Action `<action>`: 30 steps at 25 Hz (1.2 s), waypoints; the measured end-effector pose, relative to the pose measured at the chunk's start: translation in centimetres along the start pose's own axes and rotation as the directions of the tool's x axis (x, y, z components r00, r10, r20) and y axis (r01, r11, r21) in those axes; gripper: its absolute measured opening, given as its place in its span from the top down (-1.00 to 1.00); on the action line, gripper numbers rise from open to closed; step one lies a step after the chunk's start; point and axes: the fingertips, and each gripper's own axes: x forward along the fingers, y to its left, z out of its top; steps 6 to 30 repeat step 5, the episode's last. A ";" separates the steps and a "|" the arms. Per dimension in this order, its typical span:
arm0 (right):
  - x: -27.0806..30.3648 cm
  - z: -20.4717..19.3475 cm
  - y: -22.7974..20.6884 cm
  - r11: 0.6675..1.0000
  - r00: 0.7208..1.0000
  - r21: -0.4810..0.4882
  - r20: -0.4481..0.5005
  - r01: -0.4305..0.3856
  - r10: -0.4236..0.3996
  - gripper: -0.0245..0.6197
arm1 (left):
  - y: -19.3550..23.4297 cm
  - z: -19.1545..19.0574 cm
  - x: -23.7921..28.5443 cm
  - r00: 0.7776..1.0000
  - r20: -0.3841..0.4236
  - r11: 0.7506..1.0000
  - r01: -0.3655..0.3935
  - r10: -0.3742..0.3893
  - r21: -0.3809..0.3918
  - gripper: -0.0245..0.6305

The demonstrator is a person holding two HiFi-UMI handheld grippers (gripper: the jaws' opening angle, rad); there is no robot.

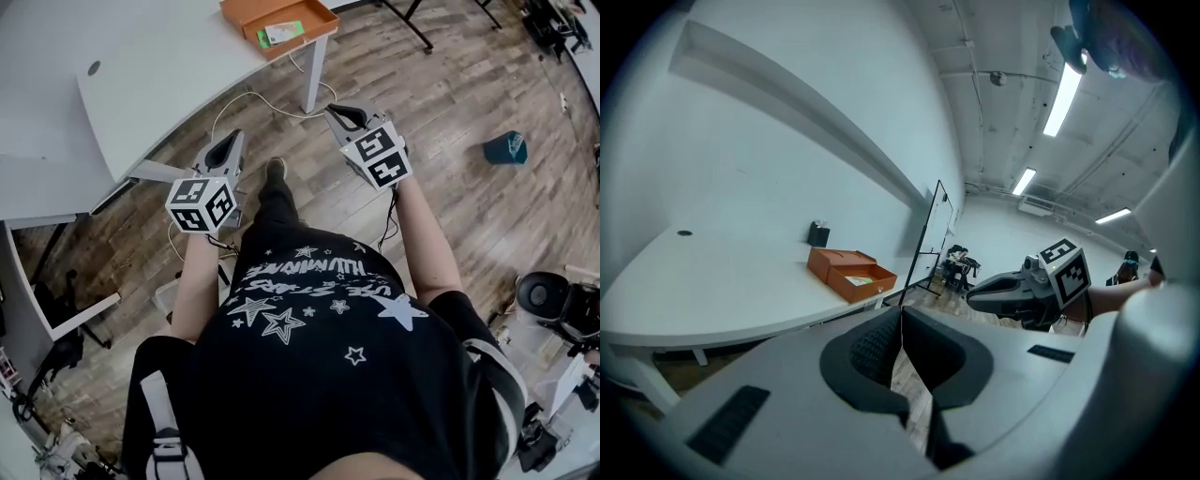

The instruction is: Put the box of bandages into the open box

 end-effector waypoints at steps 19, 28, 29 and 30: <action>-1.0 -0.6 1.6 1.000 1.000 0.024 0.010 -0.002 0.002 0.76 | -0.7 -0.6 -1.7 1.000 0.012 1.000 -0.012 0.012 0.000 0.86; -1.0 -0.6 1.6 1.000 1.000 0.024 0.010 -0.002 0.002 0.76 | -0.7 -0.6 -1.7 1.000 0.012 1.000 -0.012 0.012 0.000 0.86; -1.0 -0.6 1.6 1.000 1.000 0.024 0.010 -0.002 0.002 0.76 | -0.7 -0.6 -1.7 1.000 0.012 1.000 -0.012 0.012 0.000 0.86; -1.0 -0.6 1.6 1.000 1.000 0.024 0.010 -0.002 0.002 0.76 | -0.7 -0.6 -1.7 1.000 0.012 1.000 -0.012 0.012 0.000 0.86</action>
